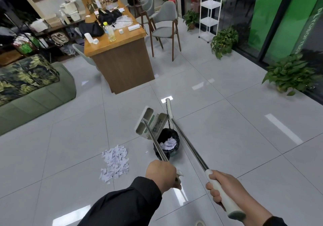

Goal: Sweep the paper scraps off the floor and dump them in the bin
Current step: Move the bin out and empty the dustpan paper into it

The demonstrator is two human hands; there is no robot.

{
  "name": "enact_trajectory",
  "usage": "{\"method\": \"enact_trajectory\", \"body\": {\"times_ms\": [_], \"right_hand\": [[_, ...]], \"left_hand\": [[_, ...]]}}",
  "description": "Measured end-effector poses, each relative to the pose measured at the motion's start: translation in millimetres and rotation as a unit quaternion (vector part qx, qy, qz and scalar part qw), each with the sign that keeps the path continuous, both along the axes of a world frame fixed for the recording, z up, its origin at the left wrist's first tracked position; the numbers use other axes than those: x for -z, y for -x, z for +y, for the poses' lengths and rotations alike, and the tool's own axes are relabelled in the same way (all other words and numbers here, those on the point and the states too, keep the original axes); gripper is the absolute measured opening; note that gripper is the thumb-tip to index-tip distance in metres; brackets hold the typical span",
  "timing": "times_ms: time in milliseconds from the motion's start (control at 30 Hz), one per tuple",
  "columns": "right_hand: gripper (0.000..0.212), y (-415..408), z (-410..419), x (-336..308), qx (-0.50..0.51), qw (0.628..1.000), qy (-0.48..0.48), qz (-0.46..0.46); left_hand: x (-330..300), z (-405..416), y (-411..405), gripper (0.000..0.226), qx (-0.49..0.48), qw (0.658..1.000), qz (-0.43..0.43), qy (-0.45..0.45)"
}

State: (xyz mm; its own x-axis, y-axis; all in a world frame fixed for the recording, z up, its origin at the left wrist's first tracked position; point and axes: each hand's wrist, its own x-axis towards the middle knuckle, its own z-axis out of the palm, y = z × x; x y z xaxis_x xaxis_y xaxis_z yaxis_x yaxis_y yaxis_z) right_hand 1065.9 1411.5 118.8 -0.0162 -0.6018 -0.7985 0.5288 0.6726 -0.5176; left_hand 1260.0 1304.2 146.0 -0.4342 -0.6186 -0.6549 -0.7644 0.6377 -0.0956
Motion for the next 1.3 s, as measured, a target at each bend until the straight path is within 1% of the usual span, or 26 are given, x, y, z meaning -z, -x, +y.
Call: {"method": "enact_trajectory", "body": {"times_ms": [67, 167, 267, 333, 367, 433, 467, 500, 533, 567, 600, 633, 667, 700, 767, 800, 867, 900, 967, 1000, 1033, 1067, 1100, 1133, 1233, 1300], "right_hand": [[0.003, -1.7, 0.0, -1.9, -0.025, 0.999, 0.006, 0.020], [0.003, -7.0, -6.4, -12.0, -0.060, 0.997, 0.027, 0.049], [0.008, -18.4, -15.3, -23.1, -0.098, 0.991, 0.046, 0.080], [0.010, -41.9, -26.9, -31.1, -0.135, 0.984, 0.061, 0.099], [0.012, -41.1, -26.5, -31.0, -0.136, 0.984, 0.059, 0.103], [0.012, -71.3, -38.5, -35.8, -0.172, 0.976, 0.074, 0.112], [0.011, -70.0, -38.2, -35.5, -0.170, 0.976, 0.075, 0.116], [0.011, -95.5, -46.5, -35.6, -0.197, 0.969, 0.083, 0.123], [0.010, -107.4, -50.7, -36.5, -0.213, 0.964, 0.086, 0.132], [0.009, -105.9, -51.5, -37.8, -0.211, 0.964, 0.084, 0.138], [0.009, -137.8, -60.6, -35.6, -0.238, 0.957, 0.084, 0.143], [0.009, -154.0, -64.7, -35.9, -0.253, 0.953, 0.080, 0.148], [0.009, -154.5, -65.3, -37.4, -0.250, 0.953, 0.076, 0.151], [0.010, -188.8, -73.0, -32.9, -0.274, 0.946, 0.074, 0.156], [0.009, -206.5, -75.0, -32.0, -0.278, 0.945, 0.065, 0.162], [0.009, -234.6, -79.3, -24.6, -0.296, 0.939, 0.059, 0.165], [0.008, -247.5, -79.6, -21.6, -0.298, 0.938, 0.044, 0.171], [0.008, -282.4, -83.3, -9.4, -0.315, 0.932, 0.033, 0.176], [0.007, -298.6, -82.9, -5.7, -0.309, 0.935, 0.011, 0.175], [0.007, -326.0, -85.2, 4.7, -0.324, 0.929, 0.004, 0.181], [0.006, -338.6, -85.2, 8.6, -0.333, 0.925, -0.006, 0.184], [0.006, -337.1, -84.9, 6.4, -0.324, 0.927, -0.007, 0.190], [0.004, -352.9, -88.5, 14.3, -0.338, 0.919, -0.014, 0.201], [0.003, -359.7, -90.6, 16.4, -0.352, 0.912, -0.023, 0.209], [0.005, -369.1, -102.9, 18.9, -0.354, 0.904, -0.043, 0.236], [0.007, -370.4, -112.7, 20.1, -0.345, 0.905, -0.052, 0.243]], "left_hand": [[-3.4, -5.4, -8.2, 0.047, -0.025, 0.999, 0.025, 0.011], [-20.1, -21.8, -34.9, 0.065, -0.089, 0.991, 0.082, 0.049], [-46.4, -36.5, -69.7, 0.070, -0.217, 0.958, 0.174, 0.065], [-67.7, -40.6, -109.8, 0.063, -0.344, 0.895, 0.276, 0.065], [-73.7, -45.5, -114.2, 0.058, -0.380, 0.868, 0.313, 0.058], [-84.5, -45.9, -169.5, 0.053, -0.468, 0.796, 0.379, 0.059], [-85.9, -47.4, -176.8, 0.054, -0.494, 0.772, 0.398, 0.054], [-85.1, -41.3, -217.1, 0.057, -0.541, 0.727, 0.417, 0.064], [-83.9, -35.8, -239.1, 0.061, -0.561, 0.701, 0.433, 0.078], [-81.2, -33.6, -242.7, 0.063, -0.572, 0.698, 0.423, 0.083], [-76.4, -19.7, -283.1, 0.063, -0.605, 0.672, 0.414, 0.106], [-68.1, -11.7, -304.9, 0.061, -0.613, 0.668, 0.404, 0.122], [-60.3, -7.5, -307.7, 0.061, -0.615, 0.679, 0.380, 0.125], [-47.7, 6.6, -346.8, 0.062, -0.641, 0.669, 0.353, 0.132], [-24.6, 21.3, -368.0, 0.061, -0.644, 0.692, 0.299, 0.134], [-10.1, 35.7, -396.9, 0.055, -0.660, 0.688, 0.274, 0.127], [5.3, 51.6, -404.1, 0.044, -0.659, 0.696, 0.258, 0.120], [20.0, 68.0, -436.0, 0.041, -0.684, 0.678, 0.249, 0.105], [34.2, 83.9, -446.6, 0.042, -0.701, 0.662, 0.250, 0.088], [48.6, 99.0, -474.0, 0.042, -0.725, 0.639, 0.247, 0.072], [54.7, 108.7, -485.6, 0.042, -0.733, 0.629, 0.253, 0.065], [55.8, 112.3, -484.6, 0.041, -0.729, 0.633, 0.253, 0.055], [65.4, 120.8, -502.4, 0.039, -0.738, 0.625, 0.250, 0.039], [66.9, 125.7, -510.5, 0.038, -0.736, 0.627, 0.251, 0.040], [70.6, 126.5, -531.1, 0.039, -0.718, 0.656, 0.231, 0.031], [73.5, 121.8, -540.2, 0.038, -0.711, 0.669, 0.215, 0.024]]}}
